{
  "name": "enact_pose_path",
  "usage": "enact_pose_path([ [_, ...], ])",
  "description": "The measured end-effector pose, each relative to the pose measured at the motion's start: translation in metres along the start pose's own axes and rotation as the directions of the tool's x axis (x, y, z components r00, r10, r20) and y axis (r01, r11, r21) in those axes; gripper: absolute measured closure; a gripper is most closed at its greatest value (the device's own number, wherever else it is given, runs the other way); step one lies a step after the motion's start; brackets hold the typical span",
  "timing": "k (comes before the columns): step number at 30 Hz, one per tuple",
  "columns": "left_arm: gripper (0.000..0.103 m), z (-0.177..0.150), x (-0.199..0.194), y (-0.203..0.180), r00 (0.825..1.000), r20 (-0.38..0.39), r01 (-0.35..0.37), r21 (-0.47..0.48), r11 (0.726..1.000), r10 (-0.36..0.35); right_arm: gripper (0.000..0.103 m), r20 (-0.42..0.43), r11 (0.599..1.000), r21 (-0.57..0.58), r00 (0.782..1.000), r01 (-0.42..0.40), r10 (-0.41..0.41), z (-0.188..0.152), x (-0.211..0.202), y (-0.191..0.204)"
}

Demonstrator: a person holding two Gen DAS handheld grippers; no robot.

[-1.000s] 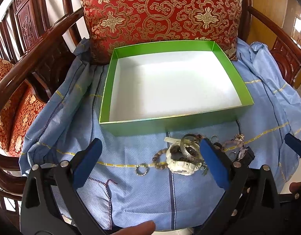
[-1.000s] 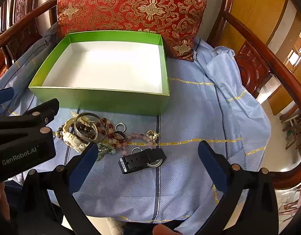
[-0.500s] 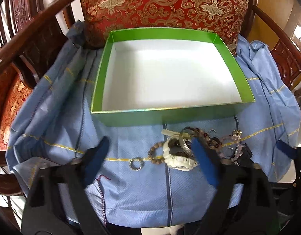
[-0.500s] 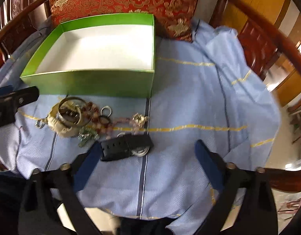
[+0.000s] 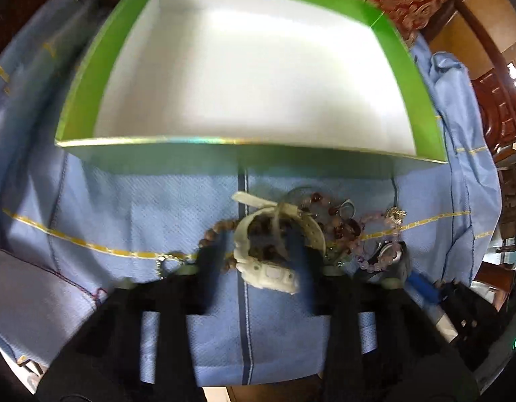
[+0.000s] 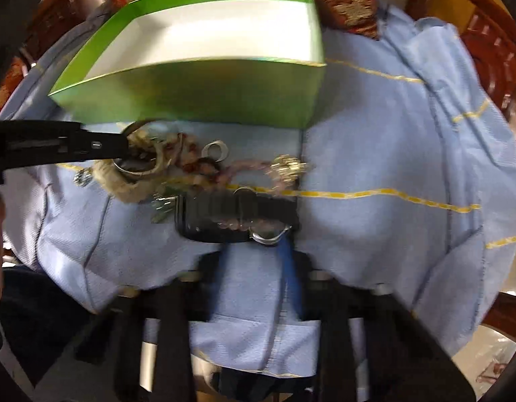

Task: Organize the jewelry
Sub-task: 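Grasp the white watch with the left tool while the right tool approaches the black watch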

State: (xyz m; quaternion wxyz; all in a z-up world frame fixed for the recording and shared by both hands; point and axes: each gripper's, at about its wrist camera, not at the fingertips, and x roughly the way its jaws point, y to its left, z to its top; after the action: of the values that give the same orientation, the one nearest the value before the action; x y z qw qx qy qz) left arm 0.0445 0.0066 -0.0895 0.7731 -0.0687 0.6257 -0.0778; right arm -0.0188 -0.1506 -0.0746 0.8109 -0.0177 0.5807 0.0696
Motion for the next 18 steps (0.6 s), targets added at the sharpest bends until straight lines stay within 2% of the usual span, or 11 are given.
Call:
enact_pose_path([
  [4,0.090,0.002,-0.002,-0.002,0.999,0.014,-0.029,-0.007,1.000,0.029,0.090,0.034,1.000,0.006,0.999,0.002,-0.002,-0.002,-0.006,-0.001],
  [8,0.091,0.006,-0.012,0.012,0.998,0.052,-0.032,-0.072,0.997,0.036,0.090,0.080,0.999,0.045,0.996,0.024,-0.027,0.001,-0.019,-0.014],
  [11,0.091,0.008,-0.019,0.022,0.997,0.059,-0.034,-0.123,0.992,0.042,0.090,0.083,0.997,0.070,0.996,0.032,-0.038,0.005,-0.025,-0.022],
  [13,0.085,0.010,-0.023,0.029,0.996,0.068,-0.048,-0.128,0.991,0.057,0.090,0.086,0.996,0.081,0.995,0.038,-0.045,0.005,-0.025,-0.023],
  [15,0.077,0.010,-0.027,0.032,0.995,0.075,-0.057,-0.126,0.990,0.067,0.082,0.085,0.995,0.087,0.995,0.045,-0.053,0.004,-0.026,-0.026],
  [16,0.073,0.010,-0.027,0.032,0.996,0.069,-0.048,-0.121,0.991,0.057,0.080,0.083,0.995,0.086,0.995,0.046,-0.054,0.004,-0.026,-0.027],
  [18,0.073,0.008,-0.025,0.032,0.999,0.045,-0.004,-0.117,0.993,0.010,0.075,0.080,0.996,0.081,0.995,0.049,-0.055,0.005,-0.023,-0.028],
])
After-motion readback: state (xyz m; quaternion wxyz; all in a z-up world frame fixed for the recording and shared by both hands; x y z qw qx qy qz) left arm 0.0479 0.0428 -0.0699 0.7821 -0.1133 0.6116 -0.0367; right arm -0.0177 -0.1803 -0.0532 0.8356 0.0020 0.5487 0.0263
